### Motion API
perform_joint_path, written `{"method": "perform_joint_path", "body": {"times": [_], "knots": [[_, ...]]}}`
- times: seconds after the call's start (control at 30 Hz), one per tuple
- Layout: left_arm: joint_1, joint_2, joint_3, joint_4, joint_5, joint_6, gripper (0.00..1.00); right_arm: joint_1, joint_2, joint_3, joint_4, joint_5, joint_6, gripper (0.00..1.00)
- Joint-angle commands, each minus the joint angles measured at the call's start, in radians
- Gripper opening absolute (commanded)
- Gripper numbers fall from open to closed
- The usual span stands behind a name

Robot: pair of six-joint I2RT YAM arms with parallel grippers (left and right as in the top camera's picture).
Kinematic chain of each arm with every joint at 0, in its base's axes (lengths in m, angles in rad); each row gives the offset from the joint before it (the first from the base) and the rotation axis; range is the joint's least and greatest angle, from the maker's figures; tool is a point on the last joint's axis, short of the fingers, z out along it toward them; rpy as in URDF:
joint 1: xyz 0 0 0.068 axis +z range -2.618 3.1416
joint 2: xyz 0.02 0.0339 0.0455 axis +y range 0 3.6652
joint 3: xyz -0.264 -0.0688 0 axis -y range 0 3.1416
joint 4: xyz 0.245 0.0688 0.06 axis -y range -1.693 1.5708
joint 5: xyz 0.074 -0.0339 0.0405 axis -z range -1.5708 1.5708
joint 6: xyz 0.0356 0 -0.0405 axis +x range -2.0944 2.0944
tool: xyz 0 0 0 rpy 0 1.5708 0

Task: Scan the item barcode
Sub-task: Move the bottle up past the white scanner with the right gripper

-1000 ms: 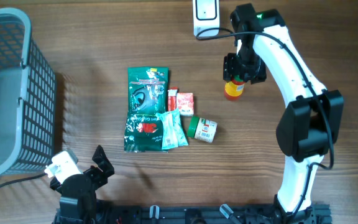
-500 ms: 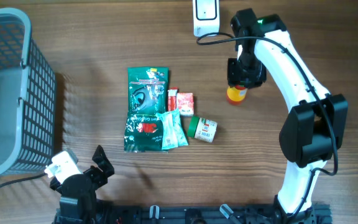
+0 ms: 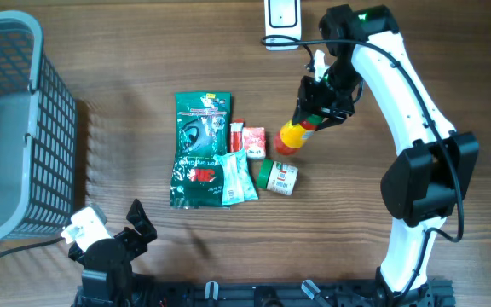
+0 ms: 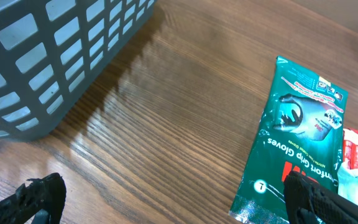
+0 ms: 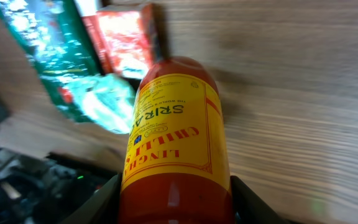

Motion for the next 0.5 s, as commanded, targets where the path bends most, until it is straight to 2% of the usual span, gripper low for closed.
{"method": "perform_joint_path", "body": {"times": [0.0,0.13,0.23,0.3,0.47], "knots": [[0.005,-0.007,-0.006,0.002,-0.013,-0.010,1.00,0.000,-0.014,0.019,-0.004,-0.079,0.041,0.33],[0.005,-0.007,-0.006,0.002,-0.013,-0.010,1.00,0.001,-0.015,0.019,0.091,-0.067,0.019,0.31],[0.005,-0.007,-0.006,0.002,-0.013,-0.010,1.00,0.008,-0.015,0.019,0.239,-0.212,-0.068,0.23],[0.005,-0.007,-0.006,0.002,-0.013,-0.010,1.00,0.013,-0.015,0.019,0.357,-0.276,-0.132,0.22],[0.005,-0.007,-0.006,0.002,-0.013,-0.010,1.00,0.014,-0.015,0.019,0.577,-0.278,-0.229,0.23]]}}
